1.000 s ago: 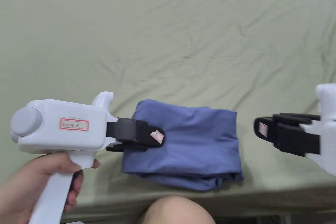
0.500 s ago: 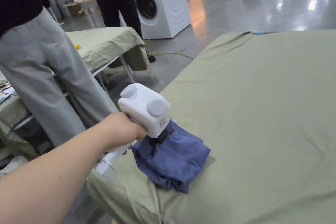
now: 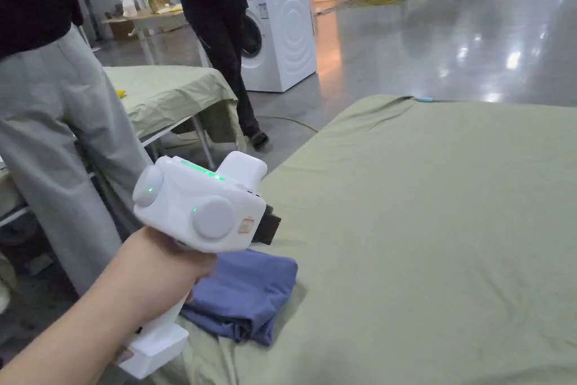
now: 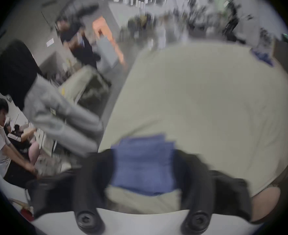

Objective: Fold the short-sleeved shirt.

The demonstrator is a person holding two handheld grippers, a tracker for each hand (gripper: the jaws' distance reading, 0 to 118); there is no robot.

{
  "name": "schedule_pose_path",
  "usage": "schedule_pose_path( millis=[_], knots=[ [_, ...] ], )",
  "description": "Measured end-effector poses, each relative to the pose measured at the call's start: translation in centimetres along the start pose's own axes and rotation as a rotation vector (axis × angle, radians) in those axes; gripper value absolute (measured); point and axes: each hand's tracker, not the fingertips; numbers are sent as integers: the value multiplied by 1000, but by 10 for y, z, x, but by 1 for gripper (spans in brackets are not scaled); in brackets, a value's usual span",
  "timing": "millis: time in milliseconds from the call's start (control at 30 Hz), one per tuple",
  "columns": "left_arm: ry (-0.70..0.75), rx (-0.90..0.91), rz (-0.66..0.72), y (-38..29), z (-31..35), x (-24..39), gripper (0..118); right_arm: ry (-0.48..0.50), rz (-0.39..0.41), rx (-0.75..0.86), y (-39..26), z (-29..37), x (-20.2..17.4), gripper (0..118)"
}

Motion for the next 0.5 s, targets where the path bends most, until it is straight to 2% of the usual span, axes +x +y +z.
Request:
schedule_pose_path(
  millis=[67, 100, 167, 233, 333, 367, 433, 467, 500],
  knots=[
    [-36, 193, 92, -2, 58, 37, 20, -51, 33, 61, 3, 5, 2, 7],
    [-60, 275, 119, -4, 82, 57, 4, -80, 37, 90, 5, 7, 5, 7],
    [-90, 400, 181, -10, 120, 95, 1, -123, 35, 153, 9, 14, 11, 7],
    [-122, 515, 216, -15, 154, 136, 0, -211, 37, 218, 13, 20, 18, 7],
    [-193, 664, 382, -24, 191, 180, 0, -333, 65, 329, 15, 38, 23, 7],
    [-194, 689, 388, -27, 198, 194, 0, -366, 72, 370, 18, 46, 20, 7],
    [-174, 723, 294, -29, 201, 229, 0, -407, 63, 434, 17, 61, 24, 7],
    [-255, 764, 274, -30, 196, 239, 0, -399, 45, 437, 18, 66, 27, 7],
    [-395, 743, 257, -32, 191, 252, 0, -397, 27, 451, 16, 71, 32, 7]
  ],
)
